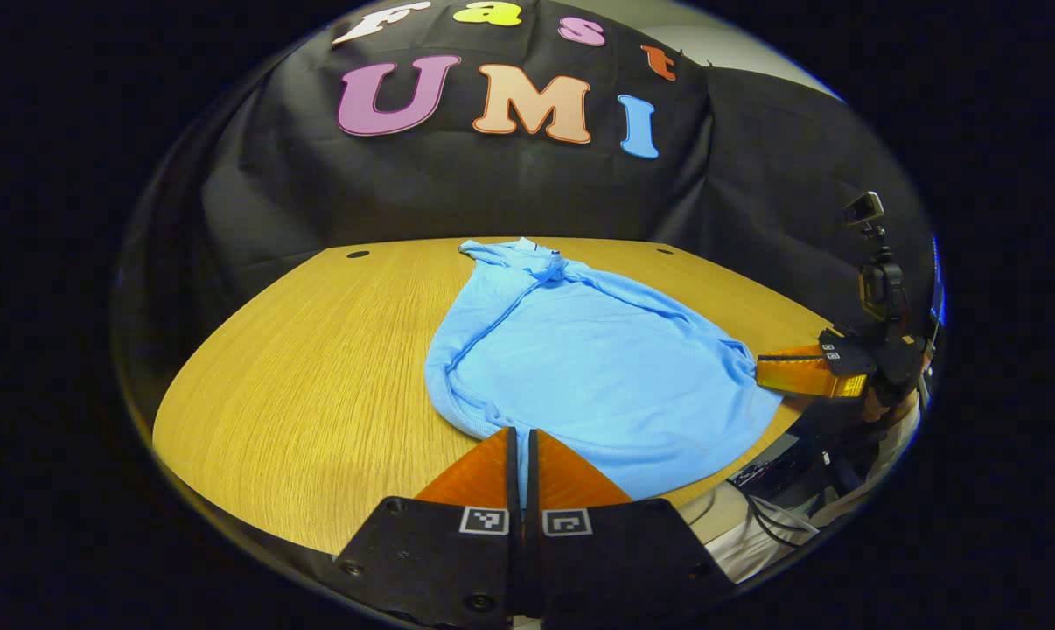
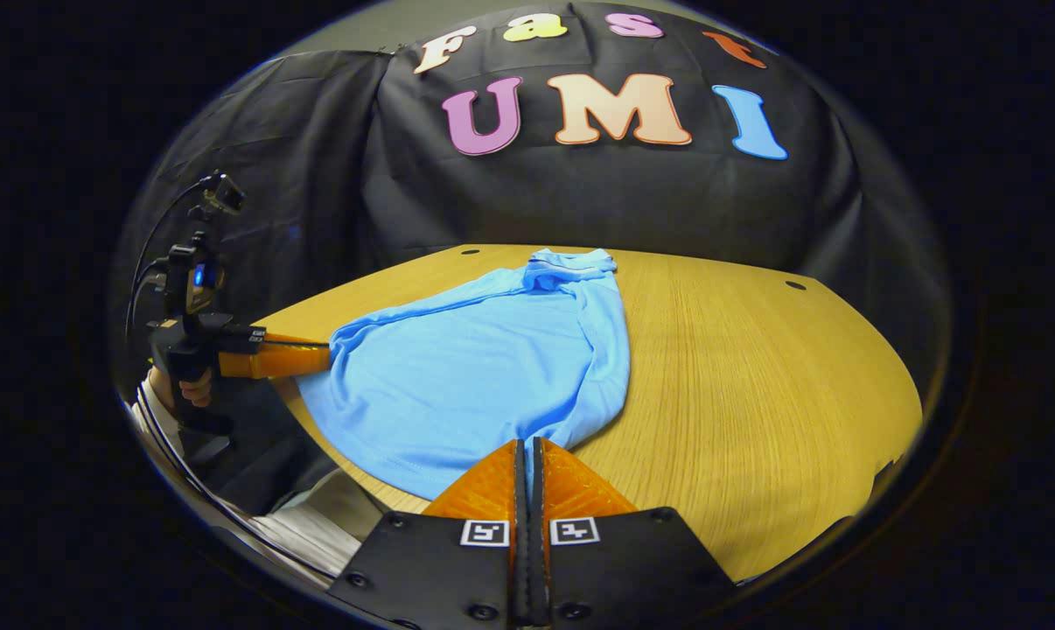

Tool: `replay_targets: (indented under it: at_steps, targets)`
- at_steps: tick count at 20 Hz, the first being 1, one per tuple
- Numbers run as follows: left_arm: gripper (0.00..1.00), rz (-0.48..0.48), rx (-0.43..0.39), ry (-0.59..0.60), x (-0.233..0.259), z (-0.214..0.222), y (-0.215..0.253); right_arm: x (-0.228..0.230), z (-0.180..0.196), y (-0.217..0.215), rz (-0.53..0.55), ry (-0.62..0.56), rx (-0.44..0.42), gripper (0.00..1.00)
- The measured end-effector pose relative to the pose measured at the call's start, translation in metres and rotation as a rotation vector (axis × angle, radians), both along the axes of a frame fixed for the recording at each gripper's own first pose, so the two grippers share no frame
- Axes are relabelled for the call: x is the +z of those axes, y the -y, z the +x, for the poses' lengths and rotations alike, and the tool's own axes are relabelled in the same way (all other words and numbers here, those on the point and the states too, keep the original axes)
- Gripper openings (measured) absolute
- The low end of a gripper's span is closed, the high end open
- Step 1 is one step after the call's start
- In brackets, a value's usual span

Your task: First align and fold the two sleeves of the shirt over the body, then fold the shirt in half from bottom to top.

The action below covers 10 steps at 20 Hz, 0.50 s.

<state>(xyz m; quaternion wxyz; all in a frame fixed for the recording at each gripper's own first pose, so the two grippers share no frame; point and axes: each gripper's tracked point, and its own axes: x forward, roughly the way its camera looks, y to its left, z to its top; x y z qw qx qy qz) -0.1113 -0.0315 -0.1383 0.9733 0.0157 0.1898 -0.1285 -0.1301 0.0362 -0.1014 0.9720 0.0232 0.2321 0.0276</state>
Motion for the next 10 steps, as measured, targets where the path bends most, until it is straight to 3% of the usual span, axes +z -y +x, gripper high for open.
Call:
replay_targets:
  at_steps: [5, 10]
  targets:
    - [0.0, -0.014, 0.017, 0.059, 0.033, 0.027, -0.007, 0.016, 0.024, 0.008, -0.018, 0.013, -0.002, 0.02]
    - [0.0, -0.059, 0.012, 0.116, 0.073, 0.077, -0.006, 0.048, 0.074, 0.023, -0.067, 0.054, 0.002, 0.02]
